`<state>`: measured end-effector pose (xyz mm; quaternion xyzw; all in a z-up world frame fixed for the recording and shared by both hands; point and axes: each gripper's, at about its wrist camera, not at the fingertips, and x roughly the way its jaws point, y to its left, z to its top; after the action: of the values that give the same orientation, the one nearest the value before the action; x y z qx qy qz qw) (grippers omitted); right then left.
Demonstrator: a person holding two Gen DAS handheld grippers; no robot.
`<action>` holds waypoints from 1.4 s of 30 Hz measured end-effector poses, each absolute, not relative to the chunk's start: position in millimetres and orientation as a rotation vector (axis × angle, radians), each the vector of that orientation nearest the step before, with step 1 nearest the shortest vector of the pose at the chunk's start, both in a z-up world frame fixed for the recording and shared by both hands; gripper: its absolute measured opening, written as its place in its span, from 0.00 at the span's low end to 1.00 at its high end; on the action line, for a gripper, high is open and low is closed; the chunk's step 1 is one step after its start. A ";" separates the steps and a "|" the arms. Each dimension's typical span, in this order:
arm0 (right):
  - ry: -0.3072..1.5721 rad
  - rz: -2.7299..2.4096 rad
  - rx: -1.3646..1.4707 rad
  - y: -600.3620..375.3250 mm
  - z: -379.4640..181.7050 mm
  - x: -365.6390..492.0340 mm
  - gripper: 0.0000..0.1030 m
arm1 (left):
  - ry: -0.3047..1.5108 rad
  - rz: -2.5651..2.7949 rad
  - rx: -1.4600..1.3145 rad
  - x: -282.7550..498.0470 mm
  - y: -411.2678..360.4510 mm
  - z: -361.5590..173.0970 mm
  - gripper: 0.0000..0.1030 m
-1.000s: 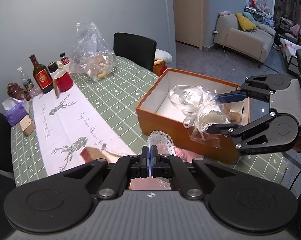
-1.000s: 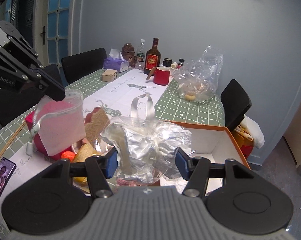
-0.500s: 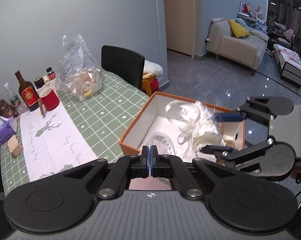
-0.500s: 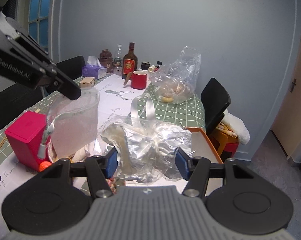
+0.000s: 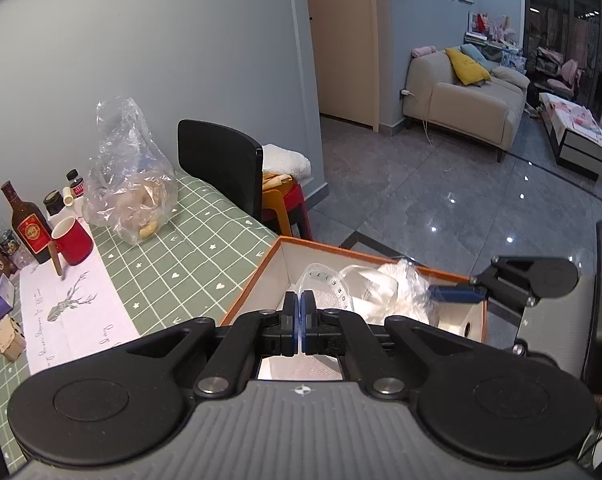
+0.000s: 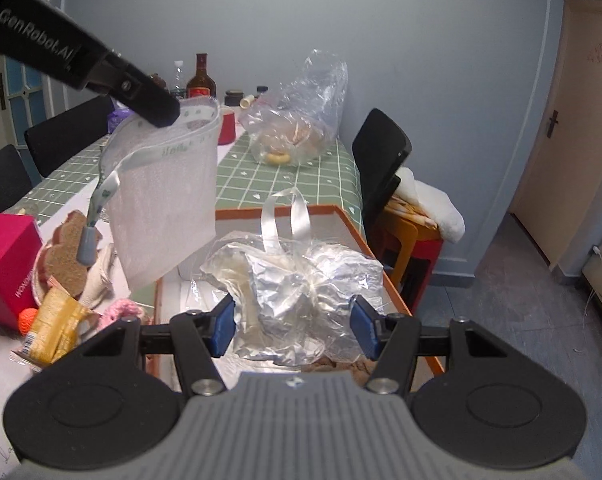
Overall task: Organize soft objects
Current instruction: 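Lower the foil bag into the orange box with the right tool while the left tool holds the cup above, then open the right tool to drop the foil bag while the left tool releases the cup into the box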
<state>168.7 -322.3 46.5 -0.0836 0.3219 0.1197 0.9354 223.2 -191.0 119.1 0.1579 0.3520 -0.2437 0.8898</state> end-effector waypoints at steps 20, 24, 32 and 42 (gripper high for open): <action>0.742 0.115 -0.116 -317.5 3.7 222.1 0.57 | 0.850 -0.318 0.214 272.9 -204.9 40.4 0.01; 0.746 0.114 -0.130 -316.8 -3.5 227.9 0.57 | 0.863 -0.321 0.206 273.0 -205.4 31.2 0.01; 0.721 0.075 -0.223 -310.9 -12.5 230.8 0.73 | 0.864 -0.318 0.165 272.4 -205.3 23.1 0.35; 0.673 0.062 -0.132 -326.7 7.3 225.7 0.75 | 0.790 -0.397 -0.078 267.7 -185.8 52.8 0.66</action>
<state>225.7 -326.7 7.3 -0.0646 0.3297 0.0303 0.9414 267.7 -185.8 52.8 -0.0380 0.3820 -0.1920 0.9032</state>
